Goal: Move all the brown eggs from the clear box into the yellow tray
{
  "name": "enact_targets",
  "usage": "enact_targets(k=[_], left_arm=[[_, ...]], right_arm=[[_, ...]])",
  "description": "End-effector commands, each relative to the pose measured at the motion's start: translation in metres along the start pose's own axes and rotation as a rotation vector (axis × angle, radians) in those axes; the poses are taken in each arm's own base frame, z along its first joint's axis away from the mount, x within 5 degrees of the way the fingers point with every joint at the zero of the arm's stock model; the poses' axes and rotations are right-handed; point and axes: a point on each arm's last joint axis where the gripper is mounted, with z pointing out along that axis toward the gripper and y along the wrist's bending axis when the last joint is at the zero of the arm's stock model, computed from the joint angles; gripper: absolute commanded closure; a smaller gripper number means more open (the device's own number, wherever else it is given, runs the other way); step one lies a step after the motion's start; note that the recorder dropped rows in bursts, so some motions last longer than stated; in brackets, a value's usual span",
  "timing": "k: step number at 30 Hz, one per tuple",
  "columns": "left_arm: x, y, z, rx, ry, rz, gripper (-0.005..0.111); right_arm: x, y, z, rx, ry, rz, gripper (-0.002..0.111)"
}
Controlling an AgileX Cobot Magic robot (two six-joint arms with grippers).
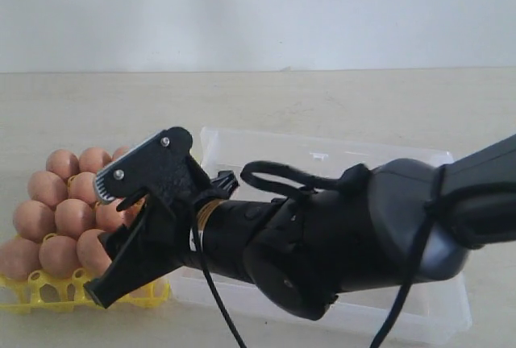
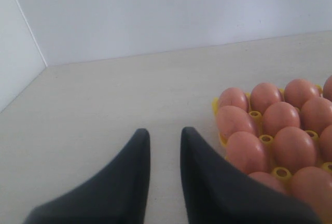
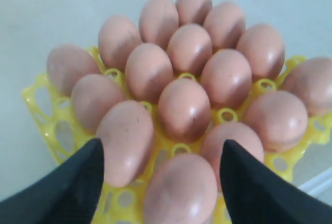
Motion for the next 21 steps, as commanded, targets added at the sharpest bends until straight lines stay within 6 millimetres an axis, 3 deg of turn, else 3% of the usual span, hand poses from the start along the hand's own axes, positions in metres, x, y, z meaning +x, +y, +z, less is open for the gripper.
enact_targets(k=[1, 10, 16, 21], left_arm=[[0.001, 0.0, 0.0, -0.001, 0.0, -0.004, 0.085], [0.001, 0.0, 0.0, -0.001, 0.0, -0.004, 0.085], [0.001, 0.0, 0.0, -0.001, 0.0, -0.004, 0.085], [0.001, 0.0, 0.0, -0.001, 0.0, -0.004, 0.085]], right_arm=[[-0.03, 0.001, -0.025, 0.005, -0.063, -0.029, 0.046], [-0.063, -0.008, -0.073, 0.009, -0.053, -0.042, 0.048], [-0.071, -0.01, -0.109, -0.013, 0.051, -0.032, 0.078], [-0.062, -0.006, -0.128, -0.049, 0.225, -0.034, 0.101]])
